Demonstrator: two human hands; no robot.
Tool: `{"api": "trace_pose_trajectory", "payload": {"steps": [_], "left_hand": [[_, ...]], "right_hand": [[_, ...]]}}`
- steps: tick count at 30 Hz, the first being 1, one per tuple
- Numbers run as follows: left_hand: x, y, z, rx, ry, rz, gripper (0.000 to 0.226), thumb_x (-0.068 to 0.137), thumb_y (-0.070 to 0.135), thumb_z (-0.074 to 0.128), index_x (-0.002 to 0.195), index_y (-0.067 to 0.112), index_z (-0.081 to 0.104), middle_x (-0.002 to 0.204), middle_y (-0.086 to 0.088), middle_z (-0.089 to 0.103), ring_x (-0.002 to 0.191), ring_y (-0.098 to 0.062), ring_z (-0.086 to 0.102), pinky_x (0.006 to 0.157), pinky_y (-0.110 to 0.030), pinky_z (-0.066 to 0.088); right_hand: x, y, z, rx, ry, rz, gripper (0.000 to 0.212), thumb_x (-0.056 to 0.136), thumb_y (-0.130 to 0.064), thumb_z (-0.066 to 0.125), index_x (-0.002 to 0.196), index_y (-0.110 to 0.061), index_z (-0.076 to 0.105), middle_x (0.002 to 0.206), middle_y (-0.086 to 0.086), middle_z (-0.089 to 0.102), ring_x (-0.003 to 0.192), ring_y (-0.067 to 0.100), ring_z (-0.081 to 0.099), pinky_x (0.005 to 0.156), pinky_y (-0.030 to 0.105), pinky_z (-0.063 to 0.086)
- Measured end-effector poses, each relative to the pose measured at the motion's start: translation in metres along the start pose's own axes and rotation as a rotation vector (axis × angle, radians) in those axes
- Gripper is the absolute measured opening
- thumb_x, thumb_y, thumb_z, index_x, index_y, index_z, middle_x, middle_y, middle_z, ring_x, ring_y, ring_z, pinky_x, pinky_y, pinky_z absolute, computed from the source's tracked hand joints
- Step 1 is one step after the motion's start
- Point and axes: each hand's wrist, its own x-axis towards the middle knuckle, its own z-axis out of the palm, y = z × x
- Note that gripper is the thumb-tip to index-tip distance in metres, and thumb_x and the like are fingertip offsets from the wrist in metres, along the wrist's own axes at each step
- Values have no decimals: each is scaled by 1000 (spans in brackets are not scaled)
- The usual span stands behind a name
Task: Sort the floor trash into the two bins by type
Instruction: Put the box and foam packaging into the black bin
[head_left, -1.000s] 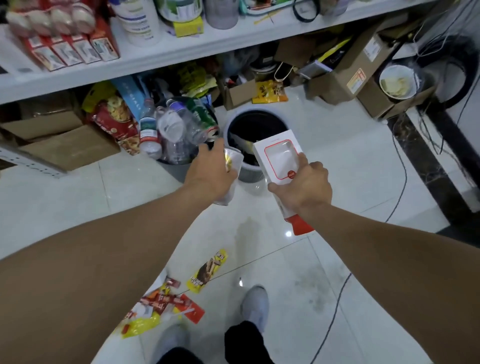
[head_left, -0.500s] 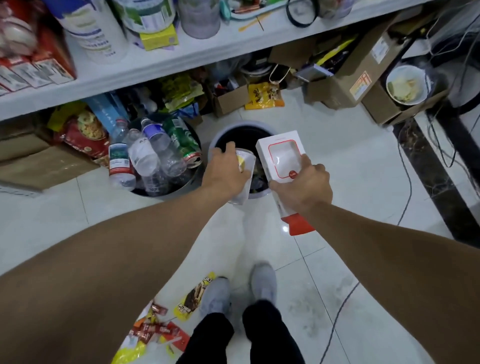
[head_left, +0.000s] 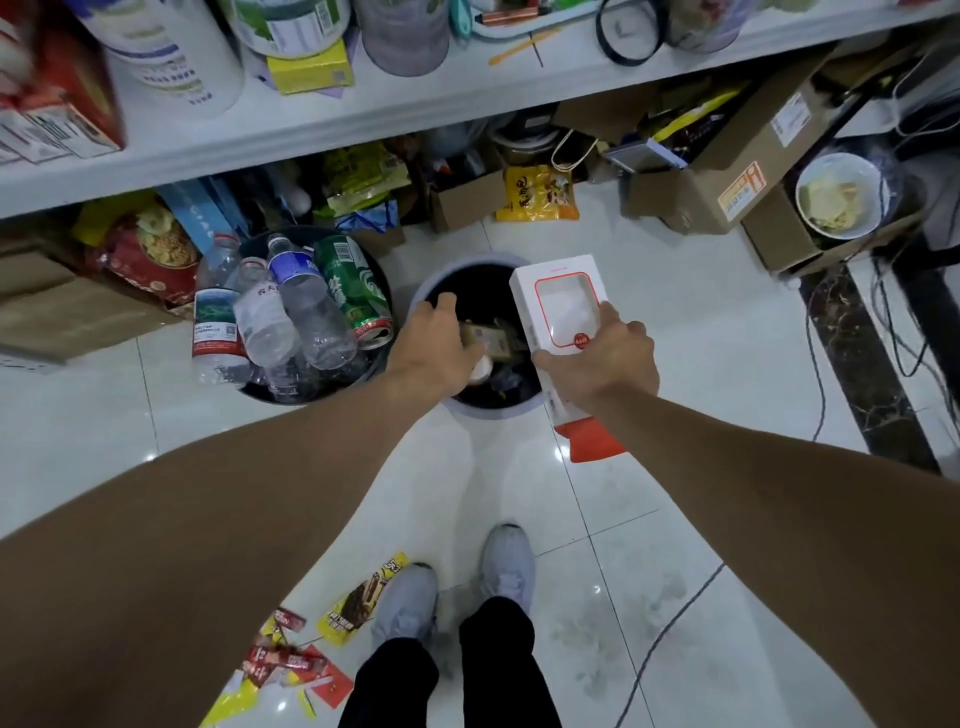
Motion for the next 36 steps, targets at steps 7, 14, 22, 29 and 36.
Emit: {"api": "trace_pose_trajectory", "payload": {"steps": [7, 14, 22, 29, 36], "left_hand": [[-1, -15, -5, 185, 69, 82, 46, 93, 34, 55, 131, 11, 43, 123, -15, 52, 112, -34, 50, 87, -44, 49], [-4, -27, -12, 423, 185, 187, 55, 96, 47, 39, 143, 17, 36, 145, -7, 42, 134, -28, 33, 106, -45, 32], [-7, -37, -15, 475, 147, 180, 58, 98, 49, 34, 146, 16, 32, 153, -7, 32, 142, -28, 23, 113, -45, 23], [-22, -33, -20, 521, 89, 200, 63, 99, 50, 32, 152, 18, 20, 159, -6, 20, 147, -27, 13, 117, -45, 17], [-54, -28, -29, 601, 77, 283, 63, 99, 51, 28, 153, 20, 18, 160, -7, 17, 148, -27, 8, 119, -46, 14]], "right_hand": [[8, -14, 8, 31, -29, -5, 89, 67, -61, 74, 136, -18, 39, 117, 10, 50, 115, 29, 49, 90, 42, 48], [21, -31, 19, 137, 7, -11, 82, 70, -63, 72, 130, -14, 46, 115, 11, 52, 112, 29, 51, 88, 41, 52], [9, -22, 38, 65, -100, -81, 55, 85, -41, 66, 126, -9, 50, 119, 14, 54, 112, 32, 54, 88, 45, 52], [-10, -13, 32, -124, -126, -230, 37, 86, -37, 63, 112, -12, 54, 106, 9, 58, 93, 27, 56, 73, 32, 44], [-48, -15, 15, -290, -31, -460, 57, 92, -42, 52, 139, -12, 42, 131, 6, 53, 121, 27, 48, 100, 38, 38]]}}
